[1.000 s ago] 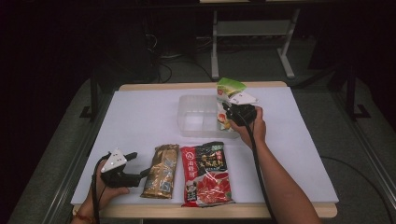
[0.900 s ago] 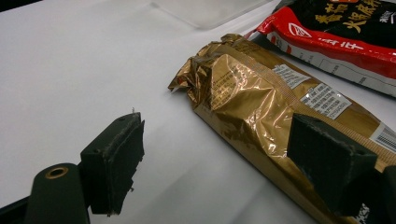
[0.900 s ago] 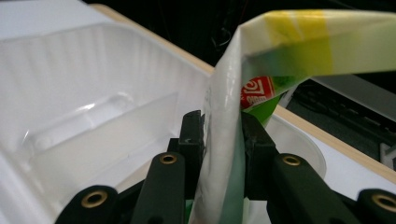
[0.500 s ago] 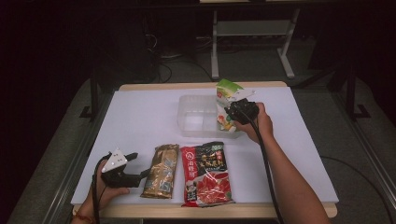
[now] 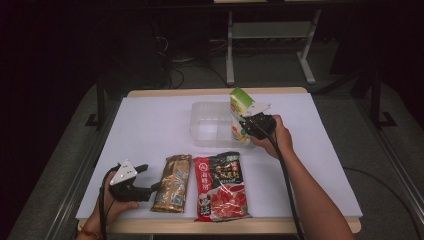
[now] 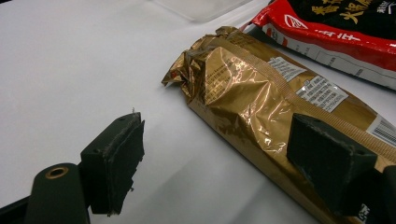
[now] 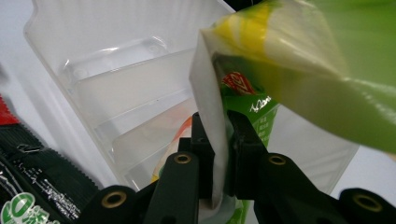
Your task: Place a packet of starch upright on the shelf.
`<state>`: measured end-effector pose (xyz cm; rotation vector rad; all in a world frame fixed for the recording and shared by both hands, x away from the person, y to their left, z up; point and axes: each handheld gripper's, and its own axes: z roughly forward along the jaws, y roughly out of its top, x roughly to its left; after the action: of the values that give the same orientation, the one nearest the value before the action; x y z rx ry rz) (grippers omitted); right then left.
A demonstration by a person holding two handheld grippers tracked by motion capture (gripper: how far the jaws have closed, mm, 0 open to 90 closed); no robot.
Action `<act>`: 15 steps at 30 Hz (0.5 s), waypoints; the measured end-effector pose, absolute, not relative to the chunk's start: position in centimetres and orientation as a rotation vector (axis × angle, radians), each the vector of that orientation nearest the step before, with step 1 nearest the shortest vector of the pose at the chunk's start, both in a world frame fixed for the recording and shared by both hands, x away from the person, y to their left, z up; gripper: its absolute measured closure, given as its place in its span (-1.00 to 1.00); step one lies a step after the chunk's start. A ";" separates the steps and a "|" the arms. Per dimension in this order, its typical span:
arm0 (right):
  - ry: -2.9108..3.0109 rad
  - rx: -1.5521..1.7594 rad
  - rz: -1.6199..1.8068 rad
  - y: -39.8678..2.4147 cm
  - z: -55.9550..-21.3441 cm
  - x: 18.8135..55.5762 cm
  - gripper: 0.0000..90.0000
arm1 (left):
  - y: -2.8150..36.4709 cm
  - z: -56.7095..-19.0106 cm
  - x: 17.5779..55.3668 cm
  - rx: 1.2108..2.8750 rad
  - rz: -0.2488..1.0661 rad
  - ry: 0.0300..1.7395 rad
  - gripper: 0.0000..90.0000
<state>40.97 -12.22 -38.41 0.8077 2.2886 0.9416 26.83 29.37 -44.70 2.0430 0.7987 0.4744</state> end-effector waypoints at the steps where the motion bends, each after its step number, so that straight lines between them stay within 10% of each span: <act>1: 2.289 0.813 0.943 -12.2 -38.5 40.9 0.82 | 29.4 -44.7 26.8 2.044 0.475 0.798 -0.60; 15: 2.258 0.848 0.974 -12.5 -38.7 40.2 0.71 | 29.4 -44.6 26.8 2.030 0.481 0.801 -0.60</act>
<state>40.25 -12.53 -38.69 0.8480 2.2579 0.9745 26.84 29.44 -44.63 2.0303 0.8006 0.4806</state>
